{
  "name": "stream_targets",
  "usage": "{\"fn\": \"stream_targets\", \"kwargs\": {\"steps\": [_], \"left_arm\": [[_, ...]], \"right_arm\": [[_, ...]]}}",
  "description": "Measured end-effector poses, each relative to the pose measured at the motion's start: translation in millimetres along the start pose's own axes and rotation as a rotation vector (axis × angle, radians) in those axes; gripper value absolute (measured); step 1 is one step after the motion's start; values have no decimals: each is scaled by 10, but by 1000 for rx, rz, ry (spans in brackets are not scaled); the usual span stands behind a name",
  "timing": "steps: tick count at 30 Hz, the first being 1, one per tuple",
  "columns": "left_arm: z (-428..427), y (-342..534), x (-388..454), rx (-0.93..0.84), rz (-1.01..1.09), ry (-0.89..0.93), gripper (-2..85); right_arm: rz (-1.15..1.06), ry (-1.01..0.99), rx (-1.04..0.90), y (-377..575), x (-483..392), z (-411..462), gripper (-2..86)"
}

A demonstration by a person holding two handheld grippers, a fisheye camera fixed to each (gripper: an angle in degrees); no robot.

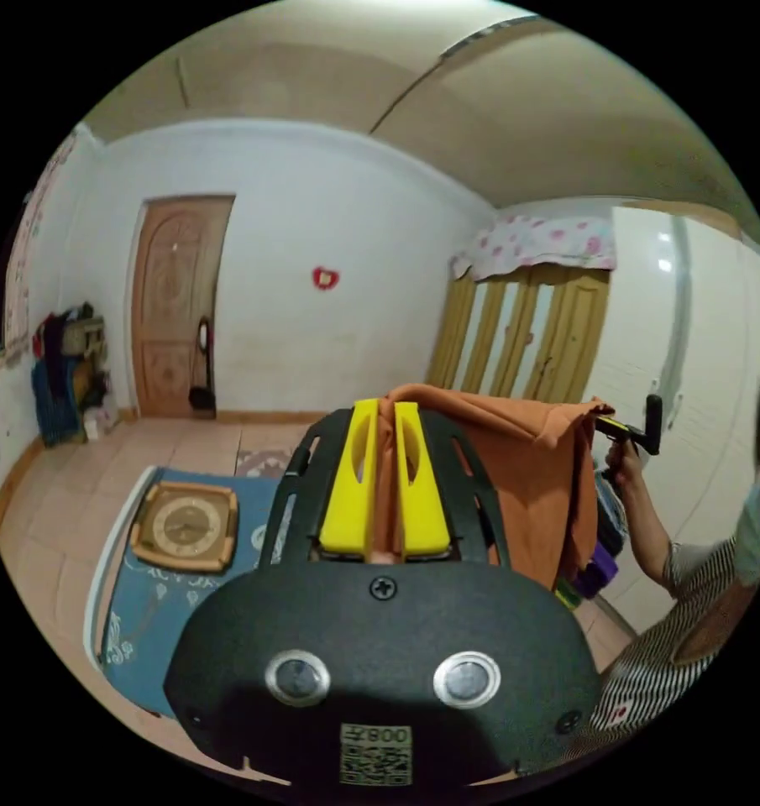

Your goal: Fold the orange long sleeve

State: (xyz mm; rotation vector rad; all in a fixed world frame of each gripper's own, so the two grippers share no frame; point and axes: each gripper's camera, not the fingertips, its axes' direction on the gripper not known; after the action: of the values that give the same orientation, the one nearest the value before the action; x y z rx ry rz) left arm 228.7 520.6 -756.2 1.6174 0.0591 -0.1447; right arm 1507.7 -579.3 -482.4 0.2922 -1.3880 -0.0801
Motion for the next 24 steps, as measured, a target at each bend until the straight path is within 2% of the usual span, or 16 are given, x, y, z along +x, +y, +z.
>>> {"fn": "stream_targets", "kwargs": {"steps": [1,3,4,6,8,10,12,16,20,24], "left_arm": [[529,-40,-435,-69,-38,-18,50],[1301,43,-1097,-197,-111,-119,64],[1769,204,-1534,-299,-181,-178,68],[2308,566,-2143,-439,-291,-253,70],[2640,1005,-2689,-519,-386,-204,73],[2818,1627,-3345,-557,-500,-89,80],[2827,2057,-3798,-590,-581,-48,90],[2642,2722,-4686,-644,-720,-125,107],[2503,2876,-5358,-542,-813,-144,102],[2531,2683,-5874,-447,-781,-247,114]], "right_arm": [[21,-8,-41,-61,174,288,15],[133,40,-279,-174,898,1548,16],[163,69,-346,-151,1075,1858,14],[291,224,-644,148,1716,2919,8],[374,255,-741,483,2076,3403,9],[428,137,-736,814,2369,3703,14],[468,67,-760,1281,2692,3975,29],[557,-14,-805,1815,3101,4261,65],[588,13,-834,2011,3528,4566,87],[559,64,-899,2087,3878,5006,91]]}}
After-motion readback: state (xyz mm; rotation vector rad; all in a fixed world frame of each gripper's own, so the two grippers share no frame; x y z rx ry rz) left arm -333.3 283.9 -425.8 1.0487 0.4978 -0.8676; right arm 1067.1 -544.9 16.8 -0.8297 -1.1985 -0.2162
